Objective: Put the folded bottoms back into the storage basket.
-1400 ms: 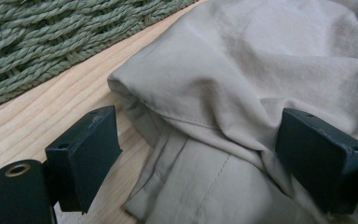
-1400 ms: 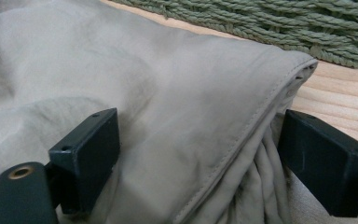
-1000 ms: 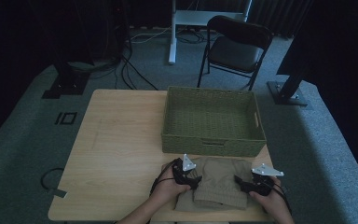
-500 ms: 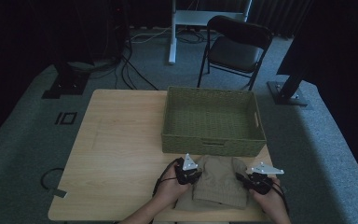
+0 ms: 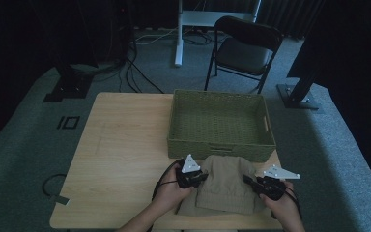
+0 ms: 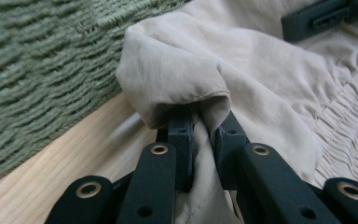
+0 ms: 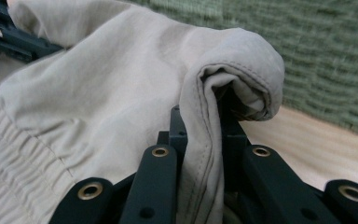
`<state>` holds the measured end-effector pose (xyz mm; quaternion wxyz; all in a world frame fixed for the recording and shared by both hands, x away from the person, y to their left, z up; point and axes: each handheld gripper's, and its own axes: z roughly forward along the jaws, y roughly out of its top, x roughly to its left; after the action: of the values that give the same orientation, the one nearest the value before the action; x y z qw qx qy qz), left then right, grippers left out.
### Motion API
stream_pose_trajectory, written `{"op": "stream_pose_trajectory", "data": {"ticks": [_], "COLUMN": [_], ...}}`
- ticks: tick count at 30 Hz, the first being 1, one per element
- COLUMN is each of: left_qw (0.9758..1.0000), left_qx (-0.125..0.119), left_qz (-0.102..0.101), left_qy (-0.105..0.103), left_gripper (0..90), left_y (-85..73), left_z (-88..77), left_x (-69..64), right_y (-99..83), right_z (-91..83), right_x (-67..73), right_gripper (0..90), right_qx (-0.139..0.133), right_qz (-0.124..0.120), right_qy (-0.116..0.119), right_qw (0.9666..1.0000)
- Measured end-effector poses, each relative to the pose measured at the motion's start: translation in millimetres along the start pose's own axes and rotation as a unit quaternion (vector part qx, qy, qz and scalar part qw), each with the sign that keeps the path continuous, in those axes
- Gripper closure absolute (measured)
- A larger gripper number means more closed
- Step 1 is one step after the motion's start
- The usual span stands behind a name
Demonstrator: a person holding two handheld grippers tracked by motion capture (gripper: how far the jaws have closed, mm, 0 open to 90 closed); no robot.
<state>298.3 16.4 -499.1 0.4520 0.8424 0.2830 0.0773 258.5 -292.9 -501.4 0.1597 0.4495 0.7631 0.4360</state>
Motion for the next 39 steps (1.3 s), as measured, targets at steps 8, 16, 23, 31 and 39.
{"op": "stream_pose_trajectory", "data": {"ticks": [8, 16, 23, 31, 39], "left_qw": [0.9997, 0.9989, 0.9979, 0.9969, 0.9957], "left_qx": [-0.023, -0.04, -0.055, -0.07, -0.082], "left_qz": [0.006, 0.025, 0.033, 0.036, 0.042], "left_qy": [-0.002, -0.001, -0.004, -0.005, 0.005], "left_gripper": [81.9, 82.0, 82.0, 82.1, 82.1], "left_y": [17.6, 42.0, 63.4, 85.6, 106.4], "left_z": [-18.9, -33.4, -41.7, -47.1, -51.8], "left_x": [3.8, 6.5, 12.6, 21.2, 31.9], "right_y": [19.5, 41.6, 61.1, 83.3, 106.2], "right_z": [-12.2, -25.6, -36.5, -40.7, -41.0], "right_x": [5.3, 6.2, 3.8, -2.1, -8.0], "right_gripper": [80.5, 80.5, 80.5, 80.6, 80.6], "right_qx": [-0.029, -0.058, -0.079, -0.092, -0.101], "right_qz": [-0.007, -0.013, -0.016, -0.021, -0.025], "right_qy": [0.006, 0.008, 0.006, 0.0, -0.005], "right_qw": [0.9996, 0.9982, 0.9967, 0.9956, 0.9945]}}
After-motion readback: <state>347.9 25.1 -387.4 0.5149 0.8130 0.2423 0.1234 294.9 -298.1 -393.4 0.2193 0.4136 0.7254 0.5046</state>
